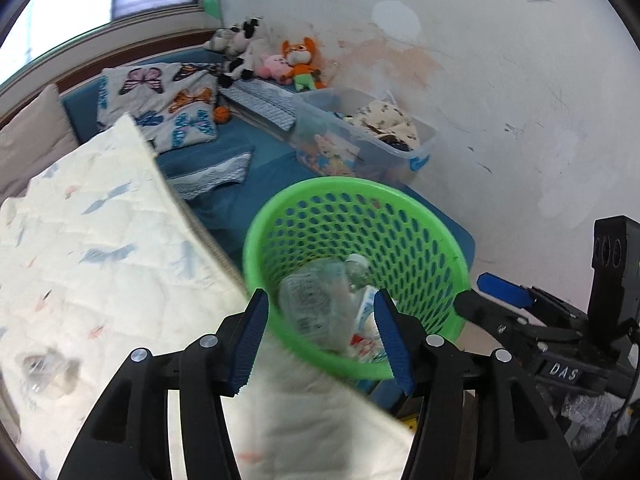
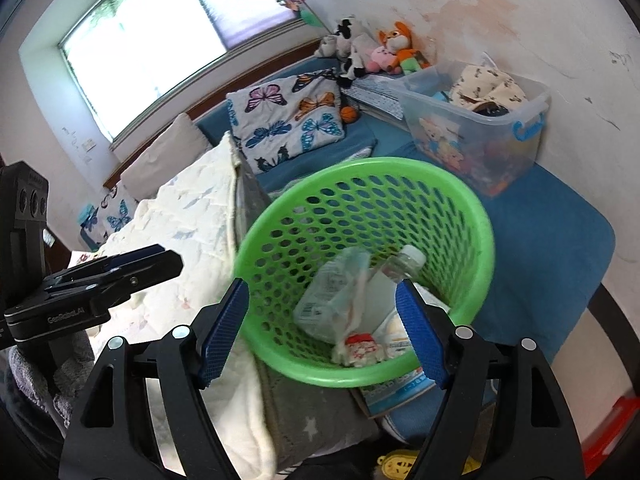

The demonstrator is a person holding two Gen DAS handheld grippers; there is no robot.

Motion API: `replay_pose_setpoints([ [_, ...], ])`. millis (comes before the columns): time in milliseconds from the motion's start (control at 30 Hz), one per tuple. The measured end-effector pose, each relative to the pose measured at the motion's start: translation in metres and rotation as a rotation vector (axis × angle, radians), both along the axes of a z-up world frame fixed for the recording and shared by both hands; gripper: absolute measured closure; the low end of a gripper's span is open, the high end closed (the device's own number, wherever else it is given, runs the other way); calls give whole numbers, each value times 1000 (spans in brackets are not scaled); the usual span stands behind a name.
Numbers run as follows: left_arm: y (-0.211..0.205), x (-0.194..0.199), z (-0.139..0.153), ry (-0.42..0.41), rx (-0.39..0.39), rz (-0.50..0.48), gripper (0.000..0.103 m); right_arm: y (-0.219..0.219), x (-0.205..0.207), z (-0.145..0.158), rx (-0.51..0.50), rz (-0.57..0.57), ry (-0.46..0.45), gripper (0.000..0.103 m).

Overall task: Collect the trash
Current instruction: 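Move both tools back over the bed toward the remaining cups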

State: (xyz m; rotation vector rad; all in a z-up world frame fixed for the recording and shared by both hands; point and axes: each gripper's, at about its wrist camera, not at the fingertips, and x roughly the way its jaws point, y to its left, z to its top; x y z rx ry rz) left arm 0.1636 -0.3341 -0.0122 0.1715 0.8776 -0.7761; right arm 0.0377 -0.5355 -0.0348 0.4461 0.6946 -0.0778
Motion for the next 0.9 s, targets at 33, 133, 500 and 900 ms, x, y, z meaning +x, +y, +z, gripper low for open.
replay_pose_setpoints([
  [33, 9, -1, 1, -5, 2, 16, 50, 3, 1, 1, -1, 7, -2, 26],
  [133, 36, -2, 3, -4, -2, 68, 50, 19, 4, 4, -7, 39, -6, 26],
  [500, 138, -3, -2, -26, 17, 274, 50, 73, 27, 9, -28, 156, -7, 25],
  [900, 264, 27, 1, -18, 36, 597, 47, 144, 66, 15, -29, 306, -8, 25],
])
